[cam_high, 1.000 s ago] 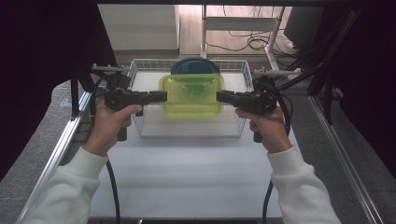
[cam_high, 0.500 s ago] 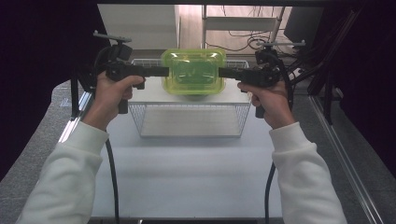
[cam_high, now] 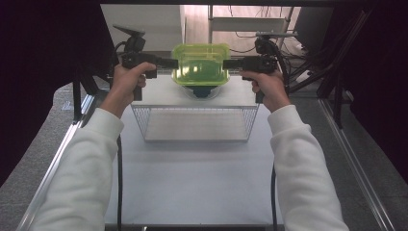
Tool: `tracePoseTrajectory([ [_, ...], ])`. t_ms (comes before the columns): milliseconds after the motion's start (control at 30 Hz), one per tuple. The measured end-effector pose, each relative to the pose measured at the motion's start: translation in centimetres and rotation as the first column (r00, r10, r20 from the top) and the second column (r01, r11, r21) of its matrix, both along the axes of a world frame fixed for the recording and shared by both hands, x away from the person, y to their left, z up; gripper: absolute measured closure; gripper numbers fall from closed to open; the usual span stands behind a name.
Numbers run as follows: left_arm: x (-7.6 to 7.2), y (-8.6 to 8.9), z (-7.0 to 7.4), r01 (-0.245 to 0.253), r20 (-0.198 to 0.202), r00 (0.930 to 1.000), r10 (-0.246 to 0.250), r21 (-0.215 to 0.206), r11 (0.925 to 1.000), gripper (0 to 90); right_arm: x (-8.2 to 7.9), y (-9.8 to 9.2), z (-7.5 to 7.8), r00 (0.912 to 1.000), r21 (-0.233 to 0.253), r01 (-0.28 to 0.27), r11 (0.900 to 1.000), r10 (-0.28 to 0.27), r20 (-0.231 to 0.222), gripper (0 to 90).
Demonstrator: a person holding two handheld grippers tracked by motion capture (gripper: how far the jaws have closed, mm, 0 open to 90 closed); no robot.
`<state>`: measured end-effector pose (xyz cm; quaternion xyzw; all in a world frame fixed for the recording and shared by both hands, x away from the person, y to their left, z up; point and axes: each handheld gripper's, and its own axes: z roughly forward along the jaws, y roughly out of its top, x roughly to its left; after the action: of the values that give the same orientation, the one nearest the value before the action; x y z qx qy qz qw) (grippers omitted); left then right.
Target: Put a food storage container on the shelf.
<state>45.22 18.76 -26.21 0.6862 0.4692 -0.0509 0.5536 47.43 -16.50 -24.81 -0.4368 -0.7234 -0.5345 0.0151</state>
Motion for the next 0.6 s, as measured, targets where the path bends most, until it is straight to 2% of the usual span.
tracePoseTrajectory([
  [67, 0.6, 0.1, -0.1, -0.003, -0.019, 0.9998, 0.003, -0.023, 0.9997, 79.8, 0.4, 0.0, -0.1, 0.9999, 0.007, 0.001, 1.0, -0.001, -0.011, 77.8],
  [100, 1.0, 0.1, -0.3, -0.011, -0.038, 0.9992, 0.009, -0.048, 0.9988, 79.3, 0.7, 0.0, -0.1, 0.9998, 0.012, 0.005, 1.0, -0.004, -0.021, 77.0],
  [133, 1.4, 0.1, -0.5, -0.015, -0.057, 0.9983, 0.011, -0.064, 0.9978, 78.9, 1.2, 0.0, -0.2, 0.999, 0.016, 0.018, 1.0, -0.017, -0.042, 76.3],
  [233, 2.1, 0.1, -0.9, -0.039, -0.075, 0.9966, 0.033, -0.076, 0.9964, 76.5, 2.2, 0.2, -0.4, 0.9937, 0.03, 0.058, 0.998, -0.055, -0.098, 74.8],
  [333, 2.8, 0.2, -1.5, -0.059, -0.101, 0.9937, 0.047, -0.112, 0.992, 74.4, 2.9, 0.3, -0.8, 0.9874, 0.054, 0.084, 0.995, -0.076, -0.139, 73.2],
  [433, 3.3, 0.1, -2.0, -0.076, -0.111, 0.9919, 0.062, -0.125, 0.9893, 71.9, 3.4, 0.3, -1.3, 0.9784, 0.08, 0.115, 0.99, -0.099, -0.182, 71.4],
  [500, 3.4, 0.0, -2.3, -0.081, -0.104, 0.9923, 0.068, -0.126, 0.9888, 70.3, 3.5, 0.4, -1.4, 0.9776, 0.085, 0.124, 0.989, -0.107, -0.181, 69.9],
  [533, 3.5, -0.1, -2.4, -0.08, -0.103, 0.9924, 0.067, -0.126, 0.9889, 69.1, 3.5, 0.5, -1.4, 0.9766, 0.08, 0.134, 0.988, -0.118, -0.18, 66.4],
  [600, 3.6, -0.2, -2.4, -0.081, -0.092, 0.9933, 0.07, -0.119, 0.9896, 62.9, 3.3, 0.7, -1.3, 0.9805, 0.05, 0.154, 0.987, -0.146, -0.131, 47.2],
])
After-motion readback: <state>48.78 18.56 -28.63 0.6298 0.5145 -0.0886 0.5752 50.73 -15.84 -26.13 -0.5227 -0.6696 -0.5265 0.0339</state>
